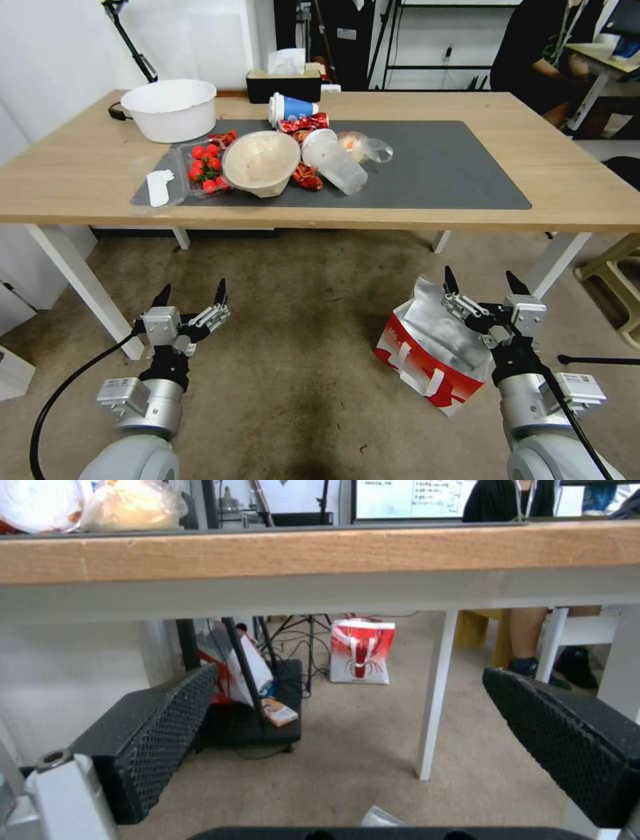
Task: Pick up the food delivery bag from the floor and place it on the table.
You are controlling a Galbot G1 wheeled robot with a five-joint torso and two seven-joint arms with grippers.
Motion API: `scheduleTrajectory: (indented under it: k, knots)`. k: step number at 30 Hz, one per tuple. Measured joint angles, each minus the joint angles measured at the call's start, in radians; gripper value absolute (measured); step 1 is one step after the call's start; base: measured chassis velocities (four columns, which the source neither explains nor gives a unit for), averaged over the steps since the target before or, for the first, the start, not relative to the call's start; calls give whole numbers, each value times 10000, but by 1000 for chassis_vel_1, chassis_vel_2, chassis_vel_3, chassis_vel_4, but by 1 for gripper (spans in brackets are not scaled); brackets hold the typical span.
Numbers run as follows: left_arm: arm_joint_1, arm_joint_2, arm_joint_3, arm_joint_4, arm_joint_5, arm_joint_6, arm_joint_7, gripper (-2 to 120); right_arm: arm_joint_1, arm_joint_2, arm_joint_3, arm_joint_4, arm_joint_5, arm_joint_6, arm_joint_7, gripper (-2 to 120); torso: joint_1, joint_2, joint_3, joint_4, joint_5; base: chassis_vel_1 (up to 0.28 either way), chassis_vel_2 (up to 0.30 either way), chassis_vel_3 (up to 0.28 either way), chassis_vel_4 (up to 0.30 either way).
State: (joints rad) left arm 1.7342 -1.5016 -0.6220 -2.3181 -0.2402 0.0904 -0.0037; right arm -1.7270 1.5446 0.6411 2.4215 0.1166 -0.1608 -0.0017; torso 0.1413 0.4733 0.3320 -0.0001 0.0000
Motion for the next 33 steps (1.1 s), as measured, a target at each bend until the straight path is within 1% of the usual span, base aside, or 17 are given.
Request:
scheduleTrajectory:
  k: [3,7,20,33]
  knots:
    - [1,-4,-3,-2,1,-3,0,100,2,-7,7,0,0,7,1,100,-82,-215,-133,0,0,0,0,0,0]
    - [0,2,-6,-5,1,-4,0,100,7,-2,-1,0,0,9,2,100,-146,-376,-227,0,0,0,0,0,0]
    - [-9,10,-10,-6,2,-8,1,100,21,-3,0,-14,-2,16,2,100,-305,-848,-537,0,0,0,0,0,0]
    - [-13,9,-3,-5,7,-12,7,100,46,0,-15,-52,-2,24,17,100,-481,-1401,-921,0,0,0,0,0,0]
